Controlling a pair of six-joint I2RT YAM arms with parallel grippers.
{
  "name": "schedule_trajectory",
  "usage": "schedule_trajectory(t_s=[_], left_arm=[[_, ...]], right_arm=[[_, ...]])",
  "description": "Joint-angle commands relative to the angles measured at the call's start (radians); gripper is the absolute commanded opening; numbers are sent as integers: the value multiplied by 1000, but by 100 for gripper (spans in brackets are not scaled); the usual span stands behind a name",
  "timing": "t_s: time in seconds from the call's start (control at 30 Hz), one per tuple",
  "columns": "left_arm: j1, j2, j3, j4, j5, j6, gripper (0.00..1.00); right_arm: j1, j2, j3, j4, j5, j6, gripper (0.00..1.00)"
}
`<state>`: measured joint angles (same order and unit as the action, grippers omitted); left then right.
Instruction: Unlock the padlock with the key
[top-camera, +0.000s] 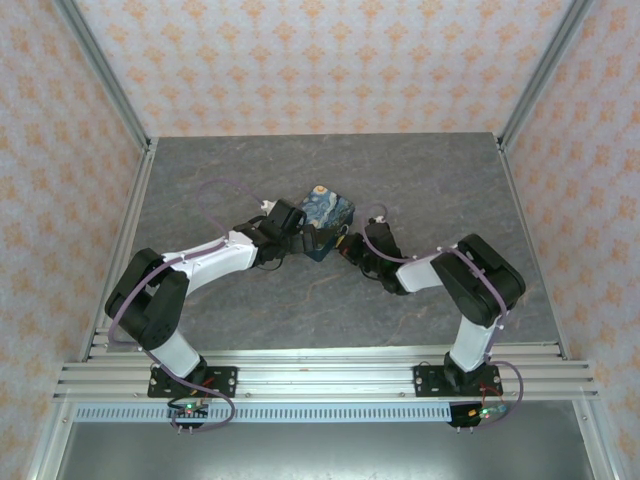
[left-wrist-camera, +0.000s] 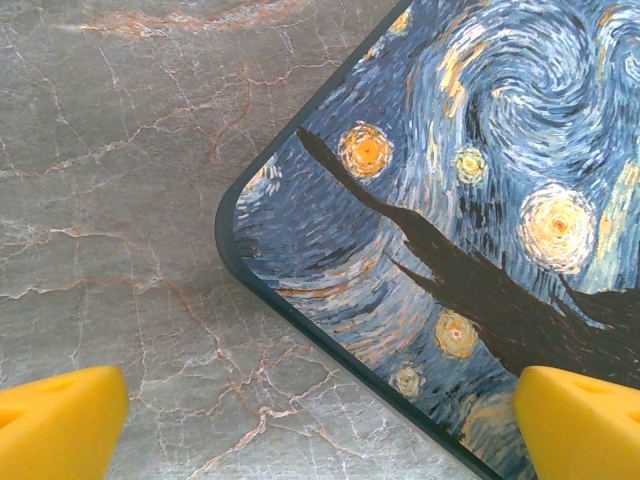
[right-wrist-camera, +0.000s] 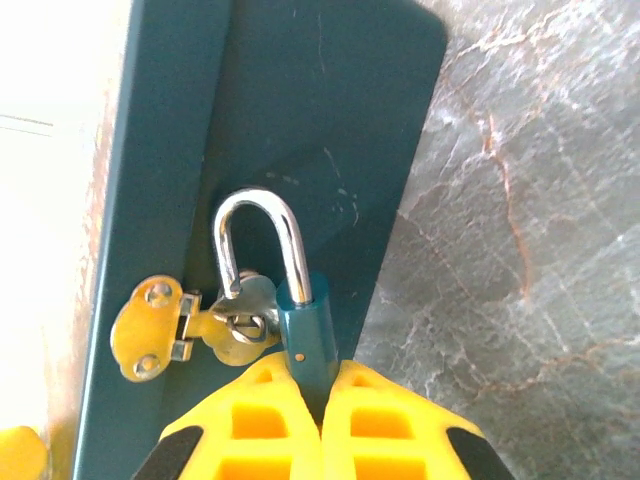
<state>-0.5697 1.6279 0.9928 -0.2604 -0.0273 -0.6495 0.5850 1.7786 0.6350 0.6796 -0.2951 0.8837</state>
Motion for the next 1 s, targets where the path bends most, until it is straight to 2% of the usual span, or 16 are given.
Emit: schedule_trajectory(t_s=[0.0, 0.37, 0.6, 0.77, 0.83, 0.97], left_arm=[[-11, 44, -43, -92, 4, 15, 99], [-11, 12, -18, -107, 26, 20, 99], [-10, -93, 19, -138, 114, 10, 100], [-10, -185, 48, -186, 140, 7, 100], [-9, -222, 59, -209, 142, 8, 100], [-7, -292, 74, -249, 139, 8, 100]], right_arm=[[-23, 2, 17, 44, 16, 8, 0], [-104, -152, -129, -20, -57, 8, 0], [-105, -269, -219, -146, -139, -1, 0], [-104, -380, -297, -258, -127, -37, 1], [-104, -424, -310, -328, -114, -60, 9], [-105, -519, -313, -468, -92, -103, 36]])
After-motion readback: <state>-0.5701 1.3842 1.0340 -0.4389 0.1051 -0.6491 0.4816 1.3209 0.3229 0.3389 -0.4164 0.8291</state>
